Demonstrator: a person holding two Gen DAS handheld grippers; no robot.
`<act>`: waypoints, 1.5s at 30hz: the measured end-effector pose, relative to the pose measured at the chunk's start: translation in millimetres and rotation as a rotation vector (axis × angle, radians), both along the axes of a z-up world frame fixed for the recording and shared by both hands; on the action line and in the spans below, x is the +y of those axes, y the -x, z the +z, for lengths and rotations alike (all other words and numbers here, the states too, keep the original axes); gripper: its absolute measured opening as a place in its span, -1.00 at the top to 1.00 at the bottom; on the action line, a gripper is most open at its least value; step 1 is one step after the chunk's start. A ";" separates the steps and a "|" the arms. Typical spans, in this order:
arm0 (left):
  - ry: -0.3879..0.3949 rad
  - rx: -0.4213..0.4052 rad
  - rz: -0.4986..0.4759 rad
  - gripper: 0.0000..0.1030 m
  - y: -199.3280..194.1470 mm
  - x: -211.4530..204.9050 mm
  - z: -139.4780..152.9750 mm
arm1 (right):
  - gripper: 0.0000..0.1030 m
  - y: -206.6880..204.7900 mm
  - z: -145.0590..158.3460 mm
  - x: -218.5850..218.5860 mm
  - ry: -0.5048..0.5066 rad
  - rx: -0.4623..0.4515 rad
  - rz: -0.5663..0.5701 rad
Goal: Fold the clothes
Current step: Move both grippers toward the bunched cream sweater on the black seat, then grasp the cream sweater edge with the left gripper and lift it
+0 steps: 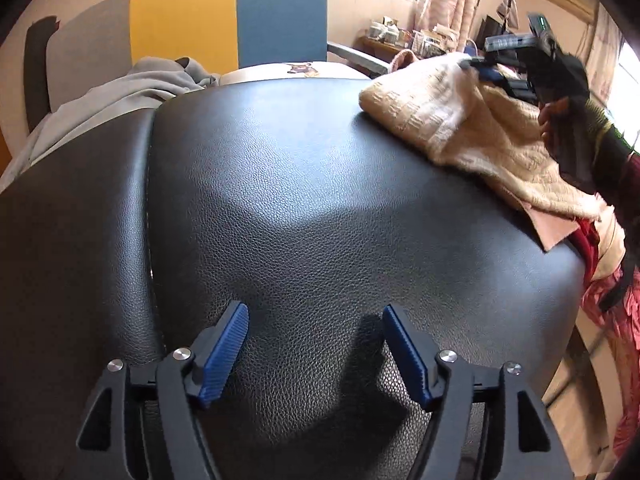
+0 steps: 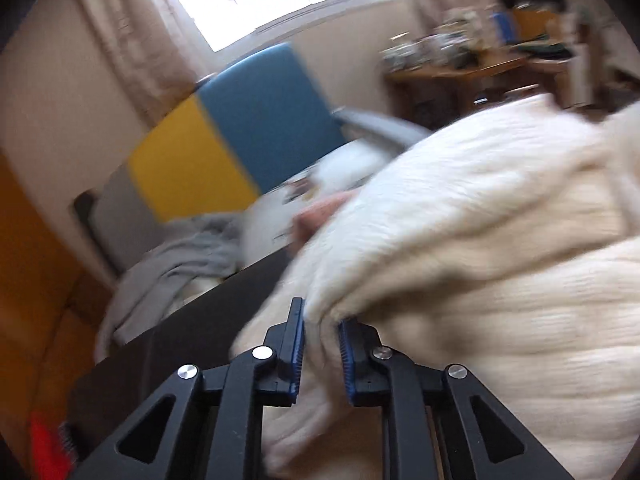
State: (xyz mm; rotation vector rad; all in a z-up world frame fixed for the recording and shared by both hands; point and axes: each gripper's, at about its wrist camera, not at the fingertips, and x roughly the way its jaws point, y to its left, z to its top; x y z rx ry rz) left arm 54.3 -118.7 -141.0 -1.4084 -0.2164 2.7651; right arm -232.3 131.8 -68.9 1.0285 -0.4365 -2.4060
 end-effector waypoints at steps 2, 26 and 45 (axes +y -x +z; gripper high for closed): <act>-0.058 0.002 0.019 -0.35 -4.0 -9.0 2.1 | 0.74 -15.9 1.2 -18.3 0.037 0.004 0.128; -0.048 0.112 -0.147 -0.32 117.5 51.0 99.6 | -0.23 -168.3 -55.6 12.1 -0.353 0.019 0.148; 0.271 0.100 -0.274 -0.32 292.6 164.3 88.9 | -1.00 -164.3 -88.2 60.5 -0.210 0.000 0.125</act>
